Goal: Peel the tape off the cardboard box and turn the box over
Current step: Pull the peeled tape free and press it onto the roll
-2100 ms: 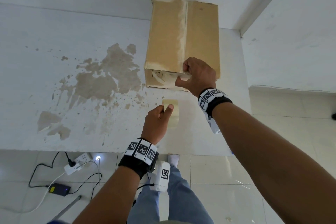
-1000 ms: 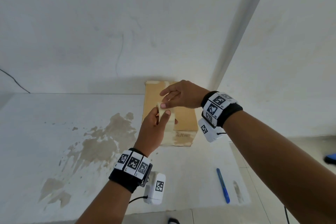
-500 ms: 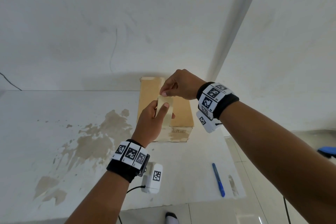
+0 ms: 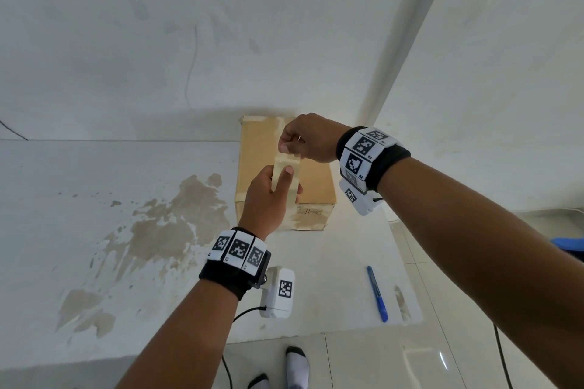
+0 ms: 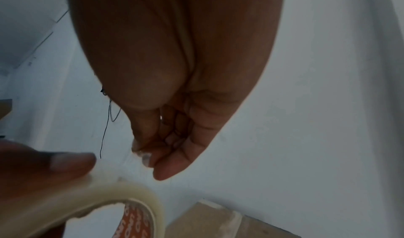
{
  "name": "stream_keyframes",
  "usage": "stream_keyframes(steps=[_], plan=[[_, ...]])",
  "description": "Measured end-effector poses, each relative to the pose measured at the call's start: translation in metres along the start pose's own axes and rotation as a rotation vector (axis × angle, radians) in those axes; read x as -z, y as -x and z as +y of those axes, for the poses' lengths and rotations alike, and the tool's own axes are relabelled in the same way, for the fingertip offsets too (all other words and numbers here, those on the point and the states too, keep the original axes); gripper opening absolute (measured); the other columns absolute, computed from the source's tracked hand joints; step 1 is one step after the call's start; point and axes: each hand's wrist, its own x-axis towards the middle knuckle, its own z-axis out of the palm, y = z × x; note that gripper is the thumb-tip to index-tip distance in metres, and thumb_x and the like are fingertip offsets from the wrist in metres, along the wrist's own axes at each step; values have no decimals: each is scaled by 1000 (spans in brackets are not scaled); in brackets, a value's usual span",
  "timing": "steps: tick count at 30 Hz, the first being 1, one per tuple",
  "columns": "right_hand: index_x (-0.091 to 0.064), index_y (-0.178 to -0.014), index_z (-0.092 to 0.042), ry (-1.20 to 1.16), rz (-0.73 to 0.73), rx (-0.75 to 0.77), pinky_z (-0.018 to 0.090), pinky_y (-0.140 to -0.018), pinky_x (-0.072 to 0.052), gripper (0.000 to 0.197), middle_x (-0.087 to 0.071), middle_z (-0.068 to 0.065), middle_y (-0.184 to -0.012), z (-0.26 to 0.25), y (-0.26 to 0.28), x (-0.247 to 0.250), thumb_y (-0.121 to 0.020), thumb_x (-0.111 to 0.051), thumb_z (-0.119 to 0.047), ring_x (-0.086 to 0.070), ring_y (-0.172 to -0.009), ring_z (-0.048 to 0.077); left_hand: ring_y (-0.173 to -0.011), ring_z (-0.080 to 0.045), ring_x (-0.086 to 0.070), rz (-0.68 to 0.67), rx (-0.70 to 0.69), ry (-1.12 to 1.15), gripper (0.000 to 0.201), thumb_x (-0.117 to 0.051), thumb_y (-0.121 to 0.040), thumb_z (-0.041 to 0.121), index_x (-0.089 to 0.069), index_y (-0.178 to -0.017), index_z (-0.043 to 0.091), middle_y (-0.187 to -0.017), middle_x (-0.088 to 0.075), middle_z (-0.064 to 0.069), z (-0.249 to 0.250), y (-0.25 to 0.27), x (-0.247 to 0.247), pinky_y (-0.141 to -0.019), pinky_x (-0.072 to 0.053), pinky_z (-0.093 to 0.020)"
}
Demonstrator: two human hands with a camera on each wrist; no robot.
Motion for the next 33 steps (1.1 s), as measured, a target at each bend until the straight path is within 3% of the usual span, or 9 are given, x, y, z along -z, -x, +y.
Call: stream_keyframes(steps=[4,9,14,19,22,27,30,33], plan=[[-65,-90,-26,17,-23,-9,27,-76,-53,12,-64,-12,-73,0,-3,1,-100,-58,-30,-62,-69,3,-49,-2,-60,-3,29,-6,40,-44,-101,40,-67,-94,8,-63,-70,6,-2,-5,-1,-45,-41,-14],[-64,-93,-23,38,-40,-5,18,-63,-42,12,-62,-11,-71,1,0,-1,-102,-57,-26,-57,-64,0,-47,-1,-61,-15,63,27,37,-46,-101,35,-66,-95,5,-60,-69,7,-4,-7,-3,-44,-41,-11],[-65,-92,-21,37,-54,3,19,-66,-43,14,-62,-11,-71,4,0,-10,-102,-56,-24,-57,-65,-2,-50,-3,-63,-5,95,43,36,-46,-101,35,-65,-97,5,-67,-72,4,-10,-4,-6,-47,-46,-11],[-64,-89,-25,-5,-40,28,18,-64,-41,15,-61,-13,-72,1,1,-7,-102,-56,-28,-58,-67,0,-45,4,-59,25,118,-26,43,-42,-102,36,-68,-92,3,-61,-67,6,-16,-1,-2,-43,-38,-6],[-66,-94,-24,-36,-27,1,21,-69,-45,13,-63,-13,-76,4,0,-3,-101,-58,-30,-61,-72,4,-49,3,-62,-10,112,-10,40,-43,-102,35,-68,-93,5,-64,-69,6,-16,0,-3,-47,-42,-8],[-70,-103,-22,-81,-31,11,21,-76,-44,11,-66,-14,-92,13,2,-3,-95,-66,-29,-58,-80,-1,-68,-17,-71,-58,105,50,33,-46,-100,38,-67,-85,18,-77,-76,-2,-17,0,-2,-67,-57,-35],[-69,-108,-23,-124,11,10,27,-79,-50,14,-69,-6,-98,17,0,-6,-95,-67,-26,-63,-81,6,-67,-16,-71,-60,98,69,34,-46,-101,39,-67,-93,13,-78,-76,-2,-17,-1,0,-67,-57,-33],[-62,-120,-26,-339,-27,-60,29,-83,-56,28,-73,-5,-88,23,-1,-7,-93,-70,-30,-72,-82,13,-63,-12,-70,-50,94,84,37,-46,-101,40,-66,-98,9,-77,-76,-3,-18,-2,1,-62,-54,-27]])
